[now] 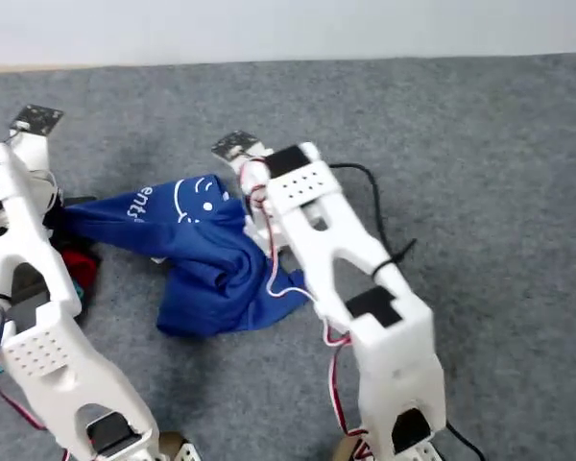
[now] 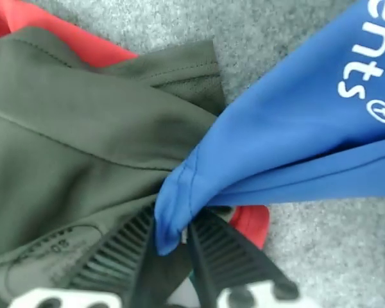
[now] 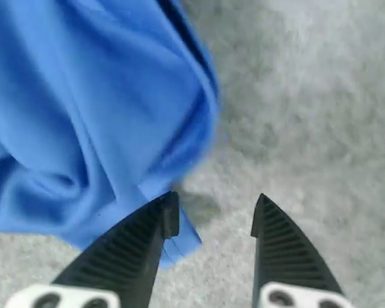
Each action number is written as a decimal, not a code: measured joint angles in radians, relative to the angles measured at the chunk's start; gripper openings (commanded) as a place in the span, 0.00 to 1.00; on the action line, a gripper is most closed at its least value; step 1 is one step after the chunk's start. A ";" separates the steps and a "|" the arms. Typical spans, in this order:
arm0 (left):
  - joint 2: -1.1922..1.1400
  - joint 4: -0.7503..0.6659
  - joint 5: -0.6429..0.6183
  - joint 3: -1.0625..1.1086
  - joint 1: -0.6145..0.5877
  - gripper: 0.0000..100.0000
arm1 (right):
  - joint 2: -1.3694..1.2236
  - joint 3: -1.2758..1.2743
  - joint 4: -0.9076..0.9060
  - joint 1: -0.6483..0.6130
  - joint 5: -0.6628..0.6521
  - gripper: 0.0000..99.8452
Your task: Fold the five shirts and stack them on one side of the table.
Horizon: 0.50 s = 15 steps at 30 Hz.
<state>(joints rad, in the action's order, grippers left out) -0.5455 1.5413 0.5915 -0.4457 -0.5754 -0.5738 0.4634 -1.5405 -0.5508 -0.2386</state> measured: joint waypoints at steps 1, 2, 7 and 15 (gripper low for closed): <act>0.000 0.000 0.000 0.000 0.000 0.00 | -0.031 0.043 -0.018 -0.011 0.006 0.20; 0.000 0.000 0.000 0.000 0.000 0.00 | -0.058 0.084 -0.026 -0.020 0.017 0.20; 0.000 0.000 0.000 0.000 0.000 0.00 | -0.158 0.213 -0.044 -0.023 0.035 0.20; 0.000 0.000 0.000 0.000 0.000 0.00 | -0.210 0.244 -0.044 -0.048 0.035 0.20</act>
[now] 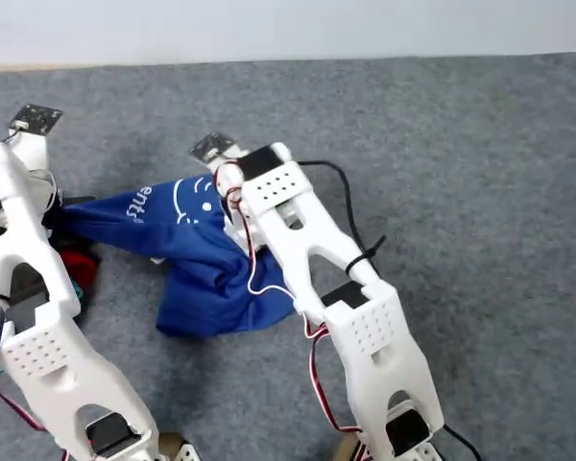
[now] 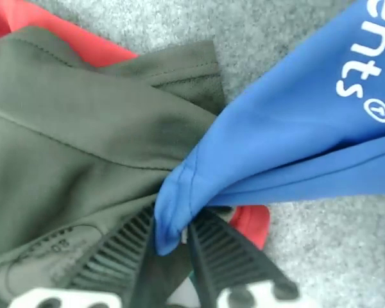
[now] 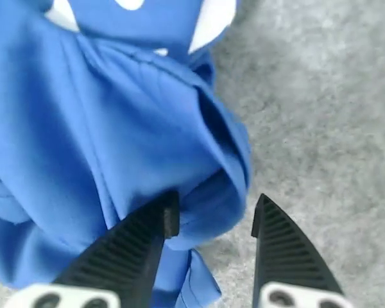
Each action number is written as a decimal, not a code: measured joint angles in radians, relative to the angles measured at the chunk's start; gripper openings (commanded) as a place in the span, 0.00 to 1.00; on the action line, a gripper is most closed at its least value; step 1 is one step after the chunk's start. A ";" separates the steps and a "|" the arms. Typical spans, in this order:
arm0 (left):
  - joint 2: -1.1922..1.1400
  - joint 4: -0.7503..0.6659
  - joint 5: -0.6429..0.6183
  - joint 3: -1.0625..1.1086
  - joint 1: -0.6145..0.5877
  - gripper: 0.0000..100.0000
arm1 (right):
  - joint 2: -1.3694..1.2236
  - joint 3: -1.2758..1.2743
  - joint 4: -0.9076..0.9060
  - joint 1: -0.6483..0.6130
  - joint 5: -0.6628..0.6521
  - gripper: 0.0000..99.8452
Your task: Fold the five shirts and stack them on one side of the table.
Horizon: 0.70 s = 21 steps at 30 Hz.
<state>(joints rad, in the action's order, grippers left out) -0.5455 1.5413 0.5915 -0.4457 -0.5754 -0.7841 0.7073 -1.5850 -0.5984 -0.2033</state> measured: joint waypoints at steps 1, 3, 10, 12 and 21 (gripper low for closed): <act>0.000 0.000 0.000 0.000 0.000 0.00 | -0.008 0.000 0.000 -0.002 0.000 0.19; 0.000 0.000 0.000 0.000 0.000 0.00 | -0.021 0.000 0.000 -0.011 0.000 0.14; 0.000 0.000 0.000 0.000 0.000 0.00 | -0.028 0.000 0.000 -0.032 0.000 0.01; 0.000 0.000 0.000 0.000 0.000 0.00 | -0.028 0.000 0.000 -0.032 0.000 0.01; 0.000 0.005 0.000 -0.006 0.003 0.00 | 0.002 0.150 -0.169 0.009 -0.089 0.01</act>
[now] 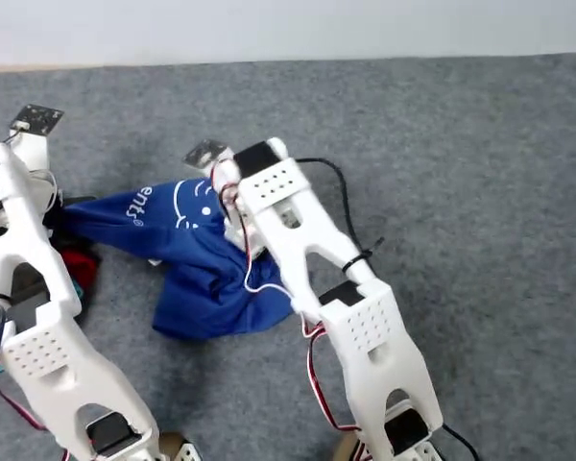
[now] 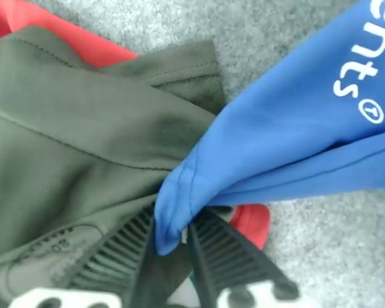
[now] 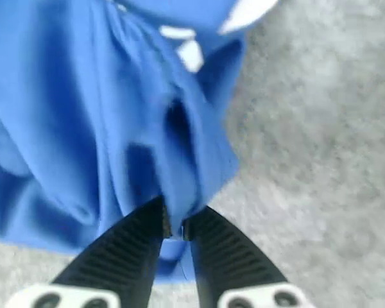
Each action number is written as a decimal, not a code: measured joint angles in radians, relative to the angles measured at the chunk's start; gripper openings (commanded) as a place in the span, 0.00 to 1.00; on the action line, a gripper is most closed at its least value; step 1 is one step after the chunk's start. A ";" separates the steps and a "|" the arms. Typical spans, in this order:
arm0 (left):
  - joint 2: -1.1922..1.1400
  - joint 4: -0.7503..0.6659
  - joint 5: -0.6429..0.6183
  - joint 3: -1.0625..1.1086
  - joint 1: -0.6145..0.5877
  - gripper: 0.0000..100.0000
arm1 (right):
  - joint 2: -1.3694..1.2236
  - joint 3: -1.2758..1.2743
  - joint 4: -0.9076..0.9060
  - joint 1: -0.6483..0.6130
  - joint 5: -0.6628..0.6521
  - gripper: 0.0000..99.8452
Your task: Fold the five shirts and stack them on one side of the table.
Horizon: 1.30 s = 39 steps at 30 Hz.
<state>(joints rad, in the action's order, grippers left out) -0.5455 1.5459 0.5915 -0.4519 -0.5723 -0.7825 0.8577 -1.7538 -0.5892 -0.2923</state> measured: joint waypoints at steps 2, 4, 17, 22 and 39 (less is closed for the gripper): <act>0.009 0.020 0.000 -0.025 0.012 0.00 | 0.058 0.034 0.000 0.028 -0.009 0.01; 0.043 0.043 0.002 -0.052 0.034 0.00 | 0.126 0.046 0.000 0.057 -0.035 0.01; 0.354 0.175 0.003 -0.138 0.216 0.00 | 0.497 0.046 0.000 0.175 -0.181 0.01; 0.377 0.180 0.003 -0.080 0.226 0.00 | 0.520 -0.115 0.000 0.160 -0.186 0.01; 0.377 -0.071 0.054 0.526 0.112 0.00 | 0.253 -0.445 0.181 0.018 -0.186 0.14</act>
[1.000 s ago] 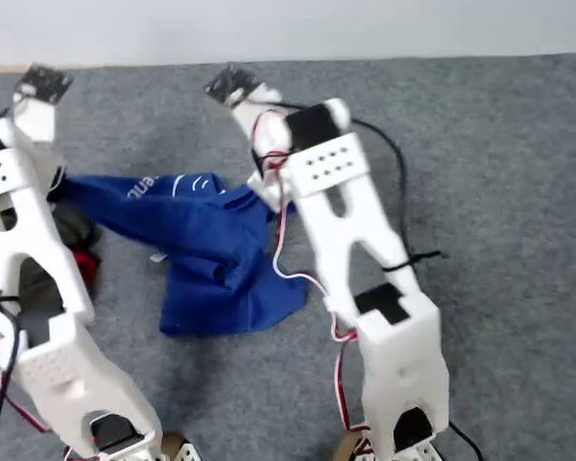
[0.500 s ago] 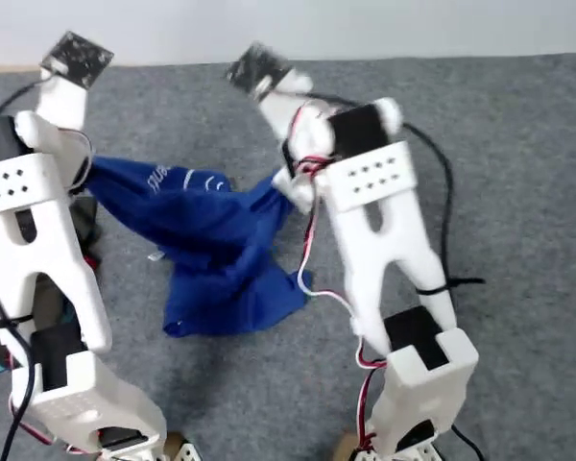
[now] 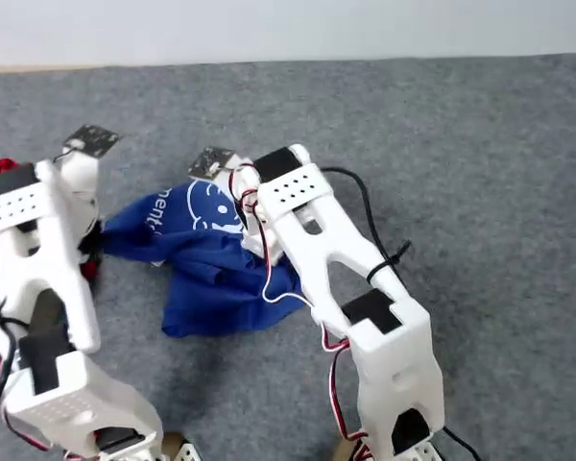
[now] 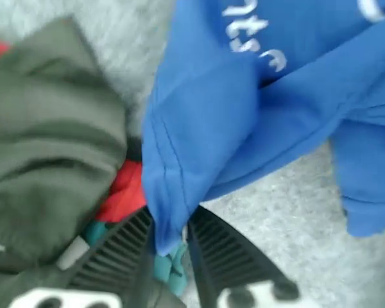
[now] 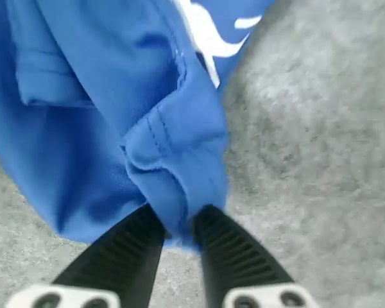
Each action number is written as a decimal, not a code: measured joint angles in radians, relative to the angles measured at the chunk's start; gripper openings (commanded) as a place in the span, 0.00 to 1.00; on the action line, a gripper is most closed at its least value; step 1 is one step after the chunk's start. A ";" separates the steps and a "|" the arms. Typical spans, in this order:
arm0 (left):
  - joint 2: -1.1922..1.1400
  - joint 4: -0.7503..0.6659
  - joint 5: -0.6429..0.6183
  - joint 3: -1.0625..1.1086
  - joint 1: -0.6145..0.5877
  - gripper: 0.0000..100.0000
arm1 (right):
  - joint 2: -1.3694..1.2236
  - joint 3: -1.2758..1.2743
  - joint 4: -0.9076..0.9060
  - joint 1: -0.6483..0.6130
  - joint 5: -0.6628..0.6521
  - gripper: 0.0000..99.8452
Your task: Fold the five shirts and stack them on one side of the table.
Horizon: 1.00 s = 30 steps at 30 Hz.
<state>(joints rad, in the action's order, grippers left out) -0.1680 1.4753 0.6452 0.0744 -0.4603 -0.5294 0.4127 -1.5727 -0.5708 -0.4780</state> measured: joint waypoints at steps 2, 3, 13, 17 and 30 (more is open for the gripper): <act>0.000 -0.014 0.000 0.006 -0.011 0.00 | -0.006 0.017 -0.048 0.000 0.000 0.14; 0.000 -0.017 0.000 0.006 -0.014 0.00 | -0.008 0.025 -0.071 0.000 0.000 0.14; 0.000 -0.057 0.000 0.006 -0.011 0.00 | -0.015 0.028 -0.124 0.061 -0.002 0.14; 0.000 -0.057 0.000 0.006 -0.006 0.00 | -0.021 0.028 -0.115 0.106 0.000 0.14; 0.000 -0.057 0.000 0.006 0.017 0.00 | -0.135 0.028 -0.008 0.107 -0.003 0.14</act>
<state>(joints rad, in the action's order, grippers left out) -0.1680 1.4185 0.6452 0.0806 -0.4434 -0.6644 0.4404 -1.5804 -0.4634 -0.4810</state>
